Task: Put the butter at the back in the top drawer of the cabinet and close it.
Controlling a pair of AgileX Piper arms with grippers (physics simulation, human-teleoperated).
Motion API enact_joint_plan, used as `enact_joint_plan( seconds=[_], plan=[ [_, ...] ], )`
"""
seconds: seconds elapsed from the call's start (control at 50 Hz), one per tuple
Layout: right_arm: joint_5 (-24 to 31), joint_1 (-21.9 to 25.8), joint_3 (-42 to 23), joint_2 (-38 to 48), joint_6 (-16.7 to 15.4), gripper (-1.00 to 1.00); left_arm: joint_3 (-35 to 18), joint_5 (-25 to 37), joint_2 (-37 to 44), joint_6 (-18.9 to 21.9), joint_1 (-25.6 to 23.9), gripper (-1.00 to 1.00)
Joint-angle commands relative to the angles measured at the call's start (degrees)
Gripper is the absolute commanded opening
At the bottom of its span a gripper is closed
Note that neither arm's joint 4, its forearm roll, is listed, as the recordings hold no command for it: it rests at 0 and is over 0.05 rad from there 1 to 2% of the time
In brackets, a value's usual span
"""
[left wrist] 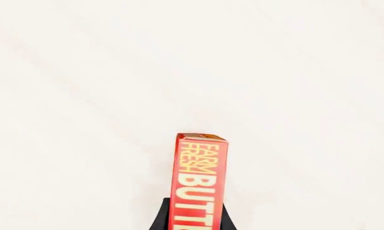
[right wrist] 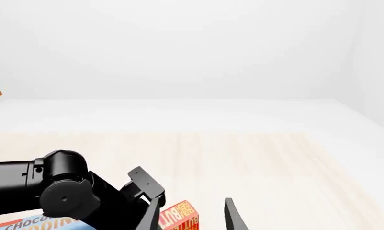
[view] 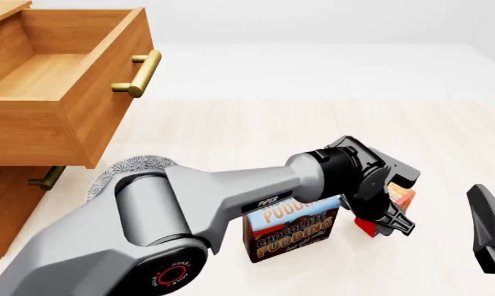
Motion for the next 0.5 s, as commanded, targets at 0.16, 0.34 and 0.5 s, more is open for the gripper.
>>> enact_joint_plan(
  seconds=[0.16,0.34,0.5],
  plan=[
    [0.00,0.00,0.00,0.00,0.00,1.00,0.23,-2.90,-3.93,3.12,-0.28,-1.00],
    [0.00,0.00,0.00,0.00,0.00,1.00,1.56,-4.00,-5.85,3.63,-0.36,-1.00],
    [0.00,0.00,0.00,0.00,0.00,1.00,2.55,-4.29,-7.46,4.24,-0.17,-1.00]
  ],
)
